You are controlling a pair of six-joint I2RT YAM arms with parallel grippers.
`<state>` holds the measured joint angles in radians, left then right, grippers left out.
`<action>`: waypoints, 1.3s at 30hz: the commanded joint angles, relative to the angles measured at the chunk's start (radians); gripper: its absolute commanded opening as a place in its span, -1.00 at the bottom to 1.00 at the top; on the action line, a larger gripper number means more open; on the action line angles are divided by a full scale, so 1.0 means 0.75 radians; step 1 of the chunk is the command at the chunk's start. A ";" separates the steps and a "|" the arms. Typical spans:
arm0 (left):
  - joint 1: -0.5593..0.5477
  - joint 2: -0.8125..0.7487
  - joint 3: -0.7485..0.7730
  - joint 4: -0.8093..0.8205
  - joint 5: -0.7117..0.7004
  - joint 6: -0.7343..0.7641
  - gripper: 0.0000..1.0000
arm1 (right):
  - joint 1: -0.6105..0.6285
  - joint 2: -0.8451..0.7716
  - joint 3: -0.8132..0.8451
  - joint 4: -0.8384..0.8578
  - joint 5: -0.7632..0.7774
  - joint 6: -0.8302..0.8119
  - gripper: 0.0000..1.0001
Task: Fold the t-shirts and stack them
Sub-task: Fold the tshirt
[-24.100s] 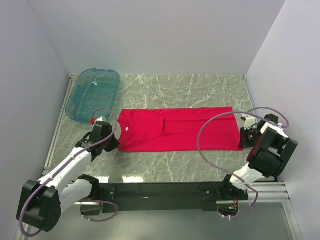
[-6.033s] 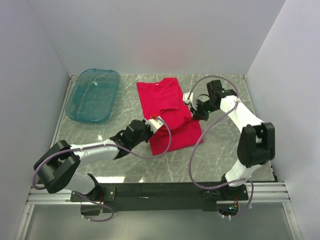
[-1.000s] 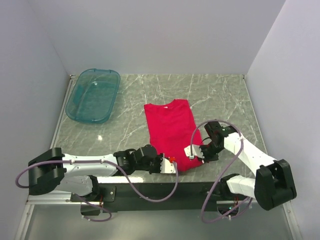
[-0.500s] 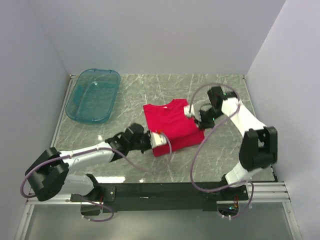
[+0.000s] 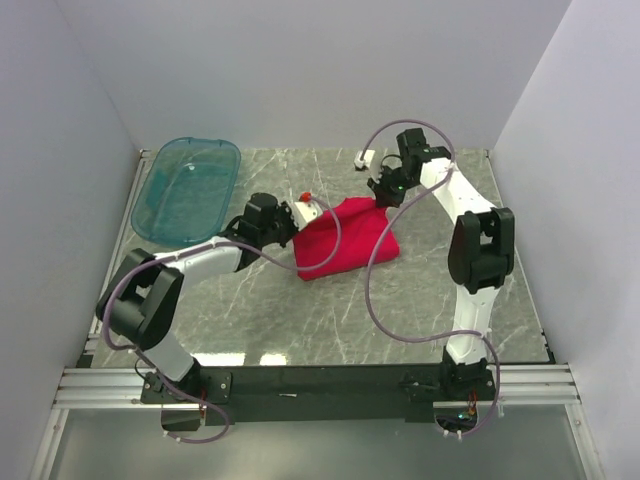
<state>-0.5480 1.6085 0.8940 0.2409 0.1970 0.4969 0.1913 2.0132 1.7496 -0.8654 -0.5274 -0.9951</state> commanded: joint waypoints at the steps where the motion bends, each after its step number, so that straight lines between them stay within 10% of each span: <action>1: 0.045 0.052 0.096 0.094 -0.027 0.015 -0.99 | 0.023 0.046 0.119 0.180 0.051 0.193 -1.00; 27: 0.086 0.304 0.311 0.022 -0.160 -0.028 -0.92 | 0.080 0.222 0.224 0.305 0.241 0.378 -0.88; 30: 0.086 0.342 0.376 -0.020 -0.177 -0.055 -0.51 | 0.093 0.220 0.214 0.350 0.304 0.433 -0.63; 33: 0.086 0.367 0.444 -0.049 -0.263 -0.134 0.03 | 0.095 0.210 0.181 0.466 0.431 0.580 0.78; 36: 0.086 0.332 0.422 0.002 -0.489 -0.194 0.98 | 0.084 0.175 0.148 0.563 0.490 0.721 0.80; 39: 0.088 0.263 0.410 0.027 -0.592 -0.268 0.99 | 0.068 0.126 0.128 0.608 0.446 0.838 0.81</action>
<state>-0.4877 1.8786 1.1828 0.2214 -0.1131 0.3775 0.2539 2.1803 1.8587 -0.4988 -0.2138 -0.5022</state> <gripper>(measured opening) 0.990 0.902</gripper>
